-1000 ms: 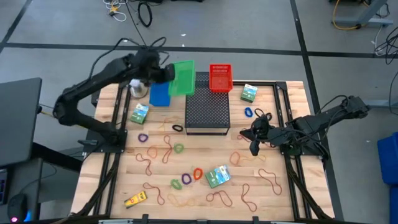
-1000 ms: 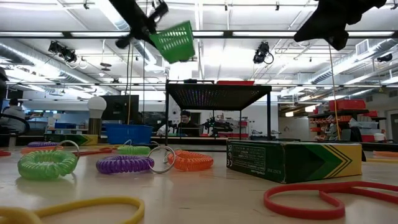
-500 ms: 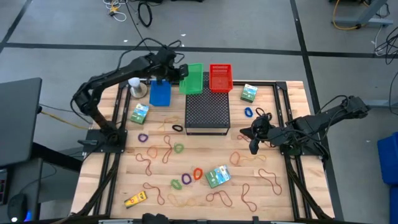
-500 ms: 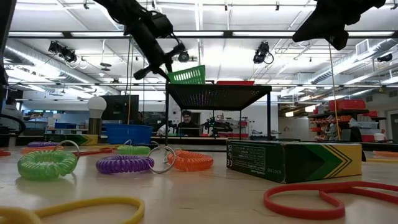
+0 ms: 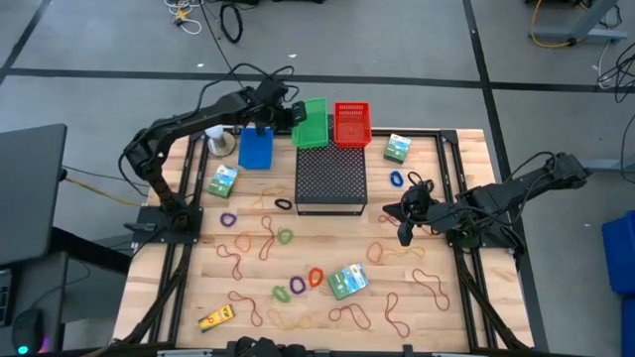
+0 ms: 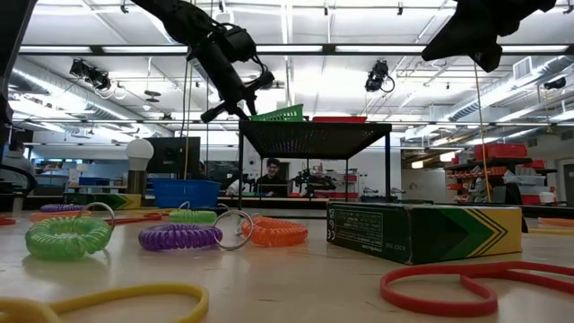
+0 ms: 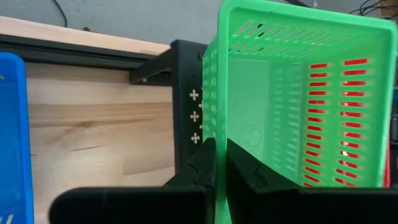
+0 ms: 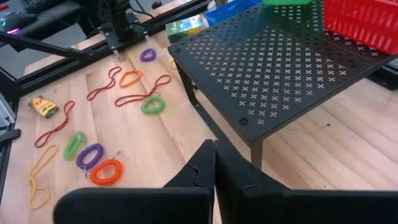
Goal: Pick & Place Office Desk Supplies
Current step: Put the green bin on the shelf
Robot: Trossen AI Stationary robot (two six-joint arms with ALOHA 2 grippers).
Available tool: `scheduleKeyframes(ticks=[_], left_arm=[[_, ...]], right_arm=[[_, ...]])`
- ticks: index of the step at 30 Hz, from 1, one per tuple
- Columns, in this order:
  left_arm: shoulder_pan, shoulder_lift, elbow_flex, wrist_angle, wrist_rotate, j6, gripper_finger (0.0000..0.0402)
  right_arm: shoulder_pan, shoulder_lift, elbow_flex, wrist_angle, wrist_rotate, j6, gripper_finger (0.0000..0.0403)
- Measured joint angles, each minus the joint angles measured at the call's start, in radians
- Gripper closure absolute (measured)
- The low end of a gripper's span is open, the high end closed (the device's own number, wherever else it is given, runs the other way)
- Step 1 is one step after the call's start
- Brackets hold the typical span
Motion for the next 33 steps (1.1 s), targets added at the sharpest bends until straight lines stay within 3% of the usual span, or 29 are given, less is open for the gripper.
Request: scheduleKeyframes(ticks=[18, 33], left_arm=[[-0.013, 0.0, 0.0, 0.022, -0.012, 0.039, 0.0351], [-0.013, -0.001, 0.0, 0.049, -0.019, 0.07, 0.0287]], right_arm=[[0.0, 0.0, 0.0, 0.0, 0.012, -0.009, 0.0398], [0.0, 0.0, 0.0, 0.0, 0.012, -0.008, 0.0398]])
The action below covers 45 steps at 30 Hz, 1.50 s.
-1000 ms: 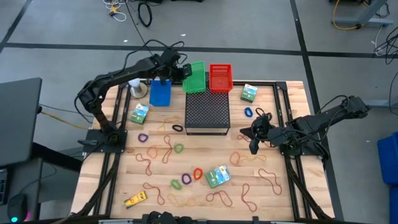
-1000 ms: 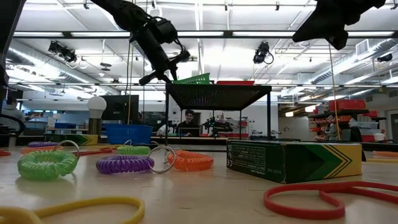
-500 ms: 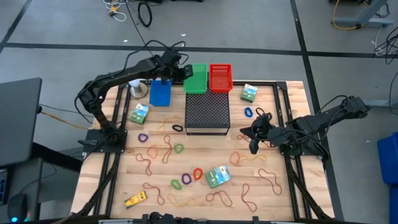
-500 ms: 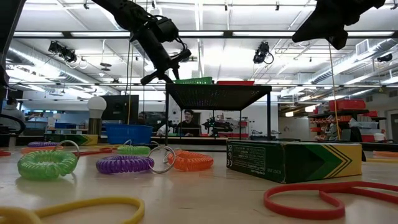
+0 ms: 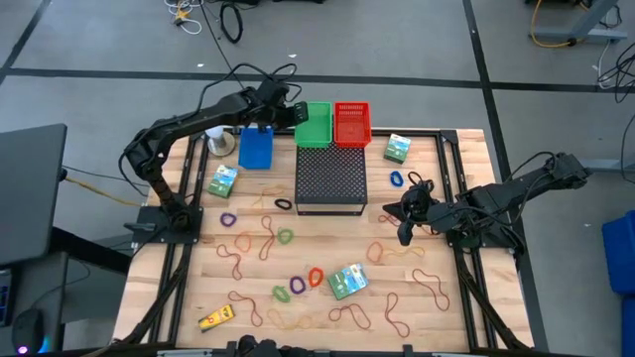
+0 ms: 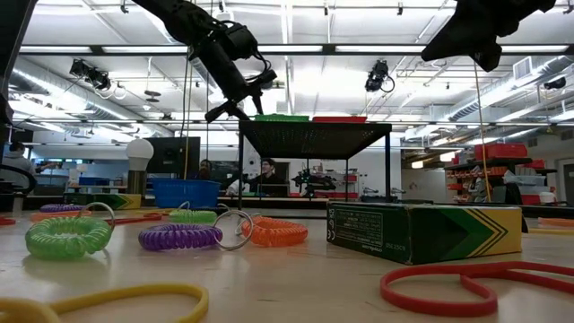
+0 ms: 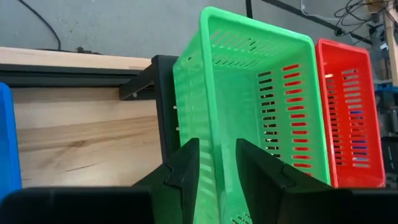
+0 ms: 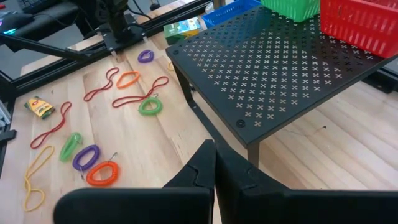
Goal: Pick & Place Office Desk Supplies
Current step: Put the green bin on the shelf
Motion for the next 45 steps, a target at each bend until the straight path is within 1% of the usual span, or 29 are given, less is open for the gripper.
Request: scheduleKeyframes(ticks=[4, 11, 16, 20, 23, 27, 29, 30, 32, 35, 39, 45], left_arm=[[0.0, 0.0, 0.0, 0.007, 0.045, 0.023, 0.0282], [0.005, -0.03, 0.0, 0.012, 0.057, 0.072, 0.0281], [0.016, -0.077, 0.0, -0.02, 0.064, 0.152, 0.0281], [0.029, -0.119, 0.0, -0.043, 0.107, 0.239, 0.0284], [0.029, -0.138, 0.0, -0.128, 0.088, 0.287, 0.0303], [0.029, -0.137, -0.002, -0.289, 0.041, 0.335, 0.0355], [0.024, -0.128, -0.007, -0.283, 0.023, 0.339, 0.0384], [0.021, -0.121, -0.008, -0.269, 0.016, 0.338, 0.0392], [0.02, -0.106, -0.008, -0.203, 0.019, 0.334, 0.0394], [0.02, -0.078, -0.008, -0.144, 0.064, 0.303, 0.0394], [0.015, -0.046, -0.008, -0.139, 0.099, 0.289, 0.0395], [0.011, -0.04, -0.008, -0.13, 0.102, 0.29, 0.0395]], right_arm=[[0.0, 0.0, 0.0, 0.0, 0.0, 0.0, 0.0398], [0.0, 0.0, 0.0, 0.0, -0.001, 0.007, 0.0398], [0.0, 0.0, 0.0, 0.0, 0.0, 0.009, 0.0398], [0.0, 0.0, 0.0, 0.0, -0.001, 0.012, 0.0398], [0.0, 0.0, 0.0, 0.0, -0.001, 0.012, 0.0398], [0.0, 0.0, 0.0, 0.001, -0.001, 0.012, 0.0398], [0.0, 0.0, 0.0, 0.001, -0.001, 0.012, 0.0398], [0.0, 0.0, 0.0, 0.0, 0.0, 0.012, 0.0398], [0.0, 0.0, 0.0, 0.0, -0.001, 0.011, 0.0398], [0.0, 0.0, 0.0, 0.0, -0.001, 0.008, 0.0398], [0.0, 0.0, 0.0, 0.0, 0.0, 0.009, 0.0398], [0.0, 0.0, 0.0, 0.001, 0.008, 0.012, 0.0398]])
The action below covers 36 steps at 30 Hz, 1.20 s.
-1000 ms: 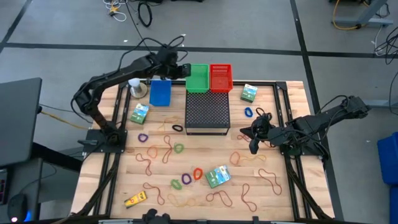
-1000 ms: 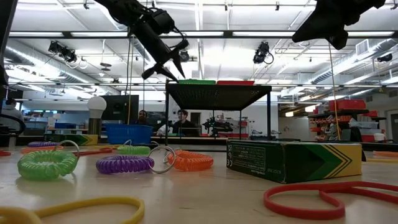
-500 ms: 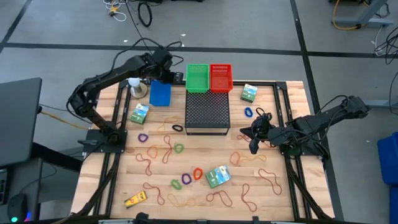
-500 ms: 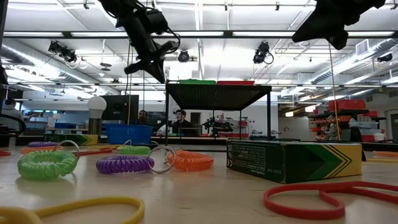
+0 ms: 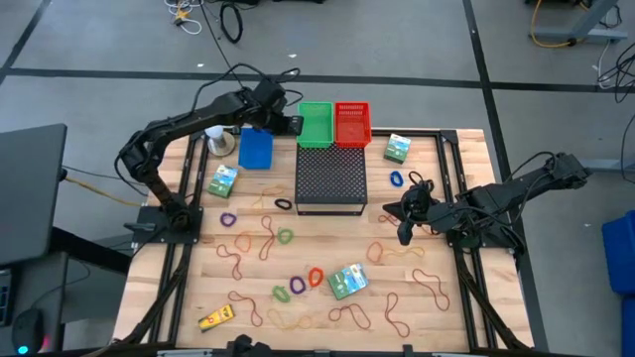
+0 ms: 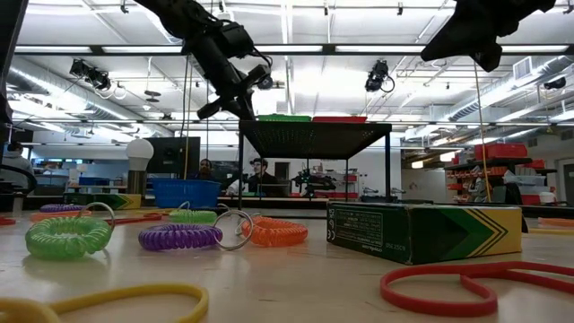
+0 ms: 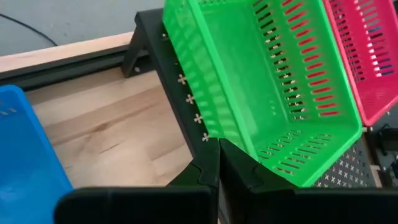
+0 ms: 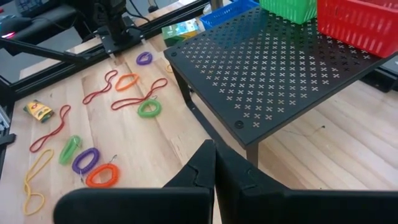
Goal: Pick & Place Office Desk Supplies
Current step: Put the green bin on the shelf, then put the blue bin on the shelf
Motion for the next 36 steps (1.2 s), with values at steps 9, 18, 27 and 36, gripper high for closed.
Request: scheduleKeyframes(ticks=[9, 18, 27, 36], left_arm=[[-0.005, 0.0, 0.0, 0.038, 0.005, -0.011, 0.0396], [-0.011, 0.0, 0.0, 0.038, -0.002, 0.011, 0.0395], [0.01, -0.084, 0.001, -0.178, -0.078, 0.128, 0.0395], [0.013, -0.243, -0.194, -0.292, -0.159, 0.129, 0.0396]], right_arm=[[0.0, 0.0, 0.0, 0.0, 0.002, -0.002, 0.0398], [0.0, 0.0, 0.0, 0.0, 0.002, -0.005, 0.0398], [0.0, 0.0, 0.0, -0.001, 0.002, -0.005, 0.0398], [0.0, 0.0, 0.0, -0.001, 0.033, -0.014, 0.0398]])
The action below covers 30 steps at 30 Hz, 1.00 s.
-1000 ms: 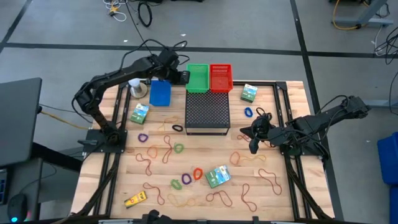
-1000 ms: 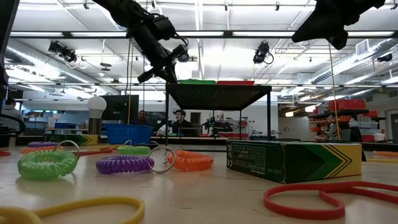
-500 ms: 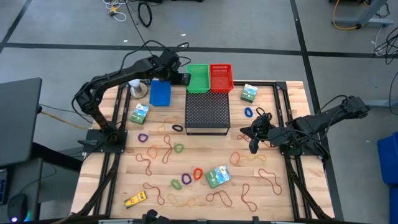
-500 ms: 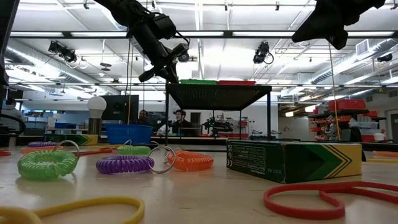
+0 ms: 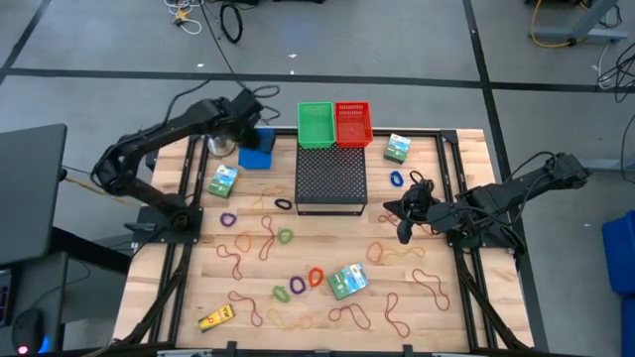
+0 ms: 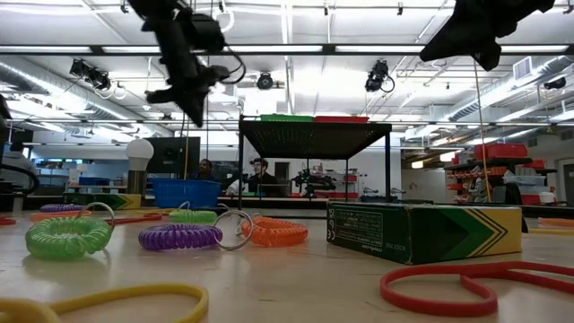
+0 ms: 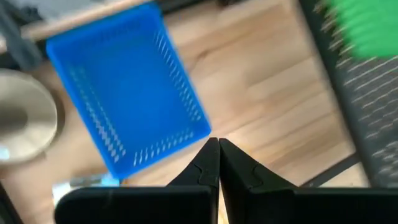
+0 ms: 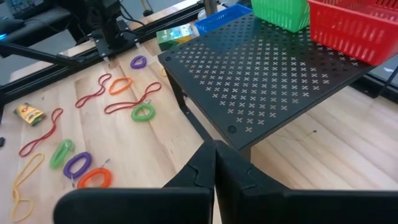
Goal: Pick & Place Office Desk Supplies
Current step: Put the blue bin on the shelf
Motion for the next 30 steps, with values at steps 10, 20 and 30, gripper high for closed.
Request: scheduleKeyframes(ticks=[10, 20, 30], left_arm=[[0.024, -0.079, -0.258, 0.058, -0.085, -0.144, 0.0341], [0.119, -0.056, -0.372, 0.174, -0.136, -0.283, 0.0253], [0.195, -0.004, -0.428, 0.318, -0.106, -0.23, 0.0267]], right_arm=[[0.0, 0.0, 0.0, 0.001, 0.002, 0.018, 0.0398], [0.0, 0.0, 0.0, 0.015, 0.003, 0.021, 0.0398], [0.0, 0.0, 0.0, 0.018, 0.003, 0.04, 0.0398]])
